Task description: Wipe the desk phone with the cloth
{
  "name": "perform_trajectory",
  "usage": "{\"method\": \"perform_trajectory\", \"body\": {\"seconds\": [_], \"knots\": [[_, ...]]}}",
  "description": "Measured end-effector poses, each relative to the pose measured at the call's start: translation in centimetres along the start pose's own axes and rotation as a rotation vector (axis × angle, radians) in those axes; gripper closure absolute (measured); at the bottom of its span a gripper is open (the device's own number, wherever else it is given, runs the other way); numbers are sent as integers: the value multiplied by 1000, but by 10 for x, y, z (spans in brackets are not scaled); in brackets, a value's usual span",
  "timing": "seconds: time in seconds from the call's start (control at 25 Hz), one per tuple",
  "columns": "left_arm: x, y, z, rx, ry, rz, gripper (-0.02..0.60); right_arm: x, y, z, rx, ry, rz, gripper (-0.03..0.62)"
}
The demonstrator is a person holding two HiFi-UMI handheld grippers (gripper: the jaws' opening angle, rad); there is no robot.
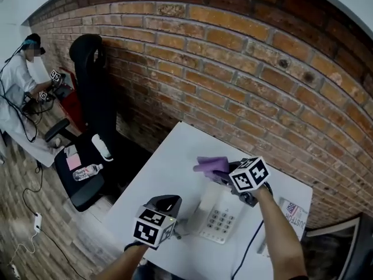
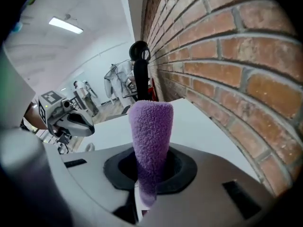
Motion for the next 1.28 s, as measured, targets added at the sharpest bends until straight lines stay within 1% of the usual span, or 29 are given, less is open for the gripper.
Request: {"method": "perform_trajectory", "body": {"seconds": [0.08,0.2,0.28,0.4,0.8,1.28], "knots": [[0,2,4,-17,17,-4,577,1,-7,-1,-51,-6,37,549],[-1,2,7,-31,22,-5,577,2,-11,-4,-106,-47,47,549],[1,2,7,-34,24,-4,577,4,-12,-5,-125,-61,53,549],[4,0,5,-32,18,-2,577,10,-12,-5,-120,-56,69,549],[4,-3,-2,-17,-7,-3,577,28,6,-9,-91,-82,68,549],[3,-12,-32,23,-41,-2,577,65,44,-15,-35,-134,51,549]]}}
Point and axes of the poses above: the fingertips, and each gripper's own axes: y backward along the fingers, z to its left, x out of its underside, the point moved 7 cm from there along y, backward along the fingers, and after that the axes turned 2 degrees about -x, right-handed, at the moved point
